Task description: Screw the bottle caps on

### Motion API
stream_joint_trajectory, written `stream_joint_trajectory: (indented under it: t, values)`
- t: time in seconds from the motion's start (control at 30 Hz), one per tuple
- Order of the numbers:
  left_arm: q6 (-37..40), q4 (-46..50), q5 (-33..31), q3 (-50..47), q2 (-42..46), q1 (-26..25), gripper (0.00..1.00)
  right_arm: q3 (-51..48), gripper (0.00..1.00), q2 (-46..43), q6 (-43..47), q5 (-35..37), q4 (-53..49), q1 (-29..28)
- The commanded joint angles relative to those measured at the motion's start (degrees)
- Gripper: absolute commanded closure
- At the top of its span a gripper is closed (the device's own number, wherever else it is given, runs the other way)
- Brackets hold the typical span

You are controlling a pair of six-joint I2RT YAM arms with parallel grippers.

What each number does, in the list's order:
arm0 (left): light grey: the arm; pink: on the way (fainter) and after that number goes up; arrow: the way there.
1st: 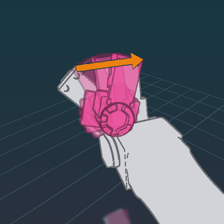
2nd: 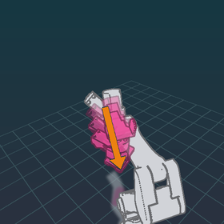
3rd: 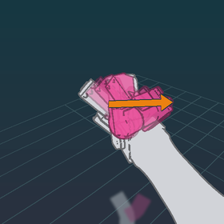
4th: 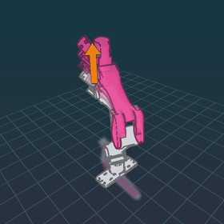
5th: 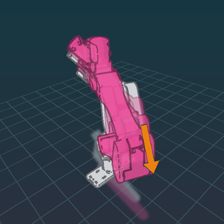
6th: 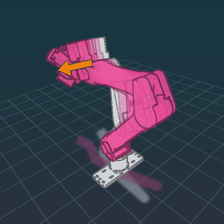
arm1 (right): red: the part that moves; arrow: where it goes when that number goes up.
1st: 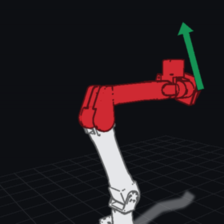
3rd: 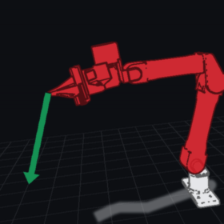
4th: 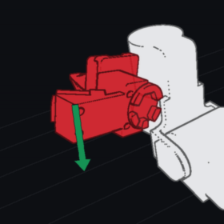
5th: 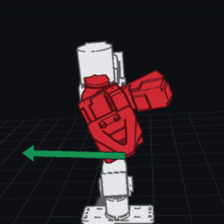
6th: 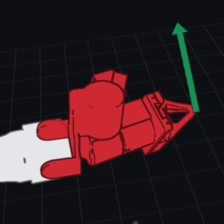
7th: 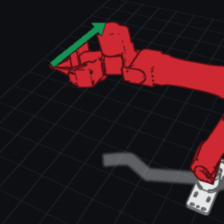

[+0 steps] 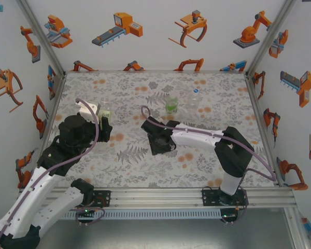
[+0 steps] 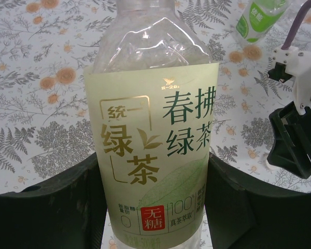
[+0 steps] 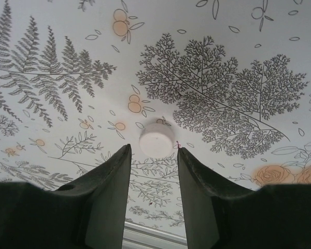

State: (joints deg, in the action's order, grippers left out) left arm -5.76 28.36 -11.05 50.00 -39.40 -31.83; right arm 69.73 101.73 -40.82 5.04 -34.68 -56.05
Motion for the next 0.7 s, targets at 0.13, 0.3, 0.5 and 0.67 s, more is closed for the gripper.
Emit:
stream_joint_trajectory:
  t: [0.13, 0.3, 0.5, 0.67]
  values:
    - [-0.92, -0.41, 1.85, -0.43, 0.05, 0.39, 1.0, 2.31, 0.53, 2.17, -4.13, 2.44, -4.65, -0.34]
    - [-0.81, -0.76, 2.45, -0.54, -0.59, 0.63, 1.0, 4.21, 0.52, 4.12, -4.88, 2.74, -5.84, -1.89]
    - [-1.09, -1.2, 3.22, -0.6, -1.16, 0.87, 1.0, 4.11, 0.53, 5.64, -5.24, 2.59, -4.71, -2.57]
    - [-1.01, -1.2, 3.84, -0.6, -1.4, 0.97, 1.0, 3.01, 0.54, 6.28, -5.28, 2.48, -3.59, -2.66]
